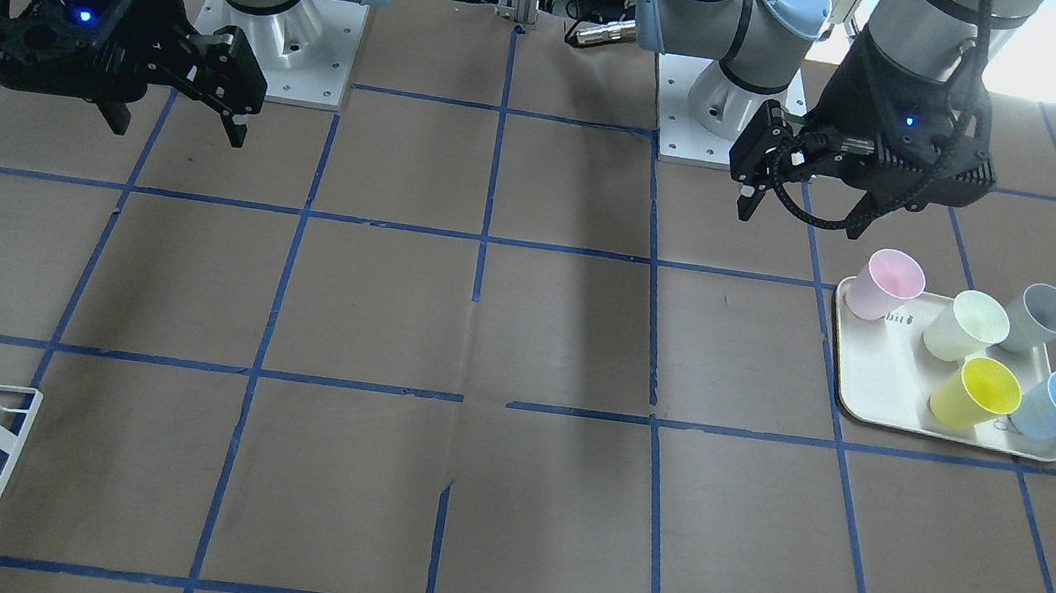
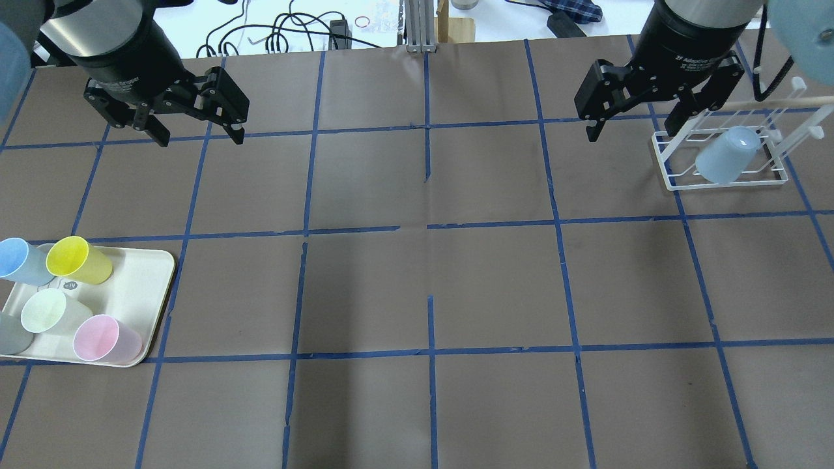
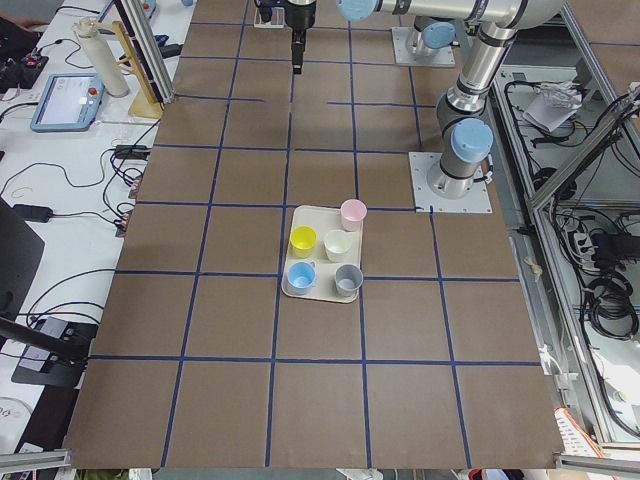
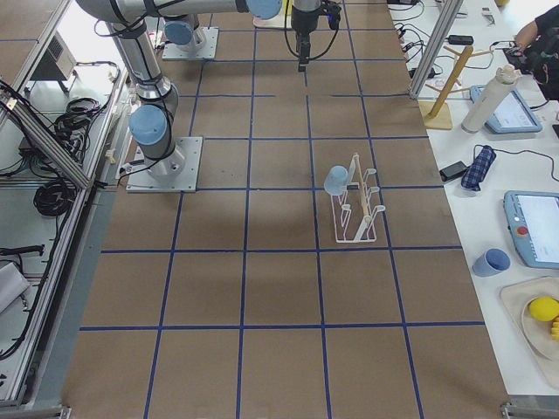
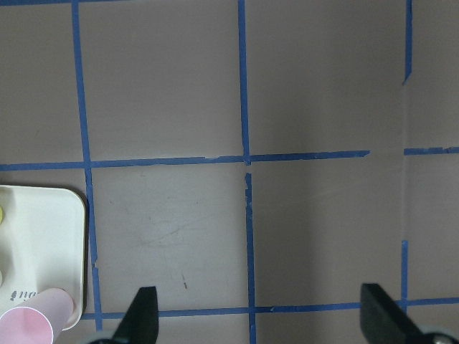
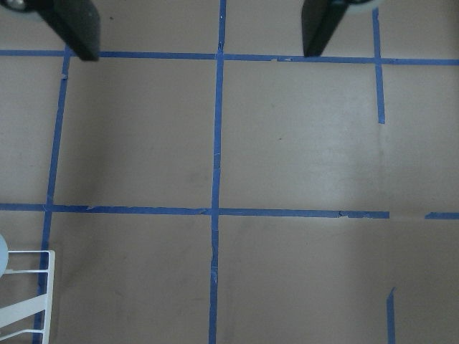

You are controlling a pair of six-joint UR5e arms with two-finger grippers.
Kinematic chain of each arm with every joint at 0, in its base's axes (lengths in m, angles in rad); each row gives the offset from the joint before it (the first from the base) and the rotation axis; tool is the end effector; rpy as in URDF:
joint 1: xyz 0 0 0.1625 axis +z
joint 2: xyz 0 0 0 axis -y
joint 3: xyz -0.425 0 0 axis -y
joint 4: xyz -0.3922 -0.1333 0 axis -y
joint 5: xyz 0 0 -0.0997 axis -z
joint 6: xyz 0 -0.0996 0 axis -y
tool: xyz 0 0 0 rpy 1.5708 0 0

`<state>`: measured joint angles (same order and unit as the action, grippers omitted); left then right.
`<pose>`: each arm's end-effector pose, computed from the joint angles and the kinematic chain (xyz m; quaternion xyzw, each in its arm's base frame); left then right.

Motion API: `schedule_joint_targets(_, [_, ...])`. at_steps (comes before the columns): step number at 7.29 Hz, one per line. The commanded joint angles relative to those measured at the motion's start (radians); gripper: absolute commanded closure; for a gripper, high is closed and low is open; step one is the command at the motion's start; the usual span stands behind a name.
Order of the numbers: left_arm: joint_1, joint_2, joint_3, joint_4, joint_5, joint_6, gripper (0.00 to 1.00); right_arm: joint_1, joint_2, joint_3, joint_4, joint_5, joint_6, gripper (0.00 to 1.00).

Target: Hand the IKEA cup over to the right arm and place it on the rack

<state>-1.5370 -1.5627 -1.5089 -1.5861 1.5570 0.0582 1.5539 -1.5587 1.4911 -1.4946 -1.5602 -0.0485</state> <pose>-0.1179 -0.4971 0.5209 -0.0124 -0.9995 0.0276 0.0056 0.1260 -0.4975 0.5135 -0.0158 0.9999 0.0041 0.0054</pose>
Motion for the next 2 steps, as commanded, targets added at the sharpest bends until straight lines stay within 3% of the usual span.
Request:
schedule_joint_targets(1, [0.002,-0.002,0.001,0.0,0.0,0.0,0.0,0.0,0.0,0.0,-0.013,-0.003,0.001,0.0])
schedule_joint_targets(2, [0.0,0.0,0.0,0.0,0.0,-0.001,0.0,0.0,0.0,0.0,-0.013,-0.003,0.001,0.0])
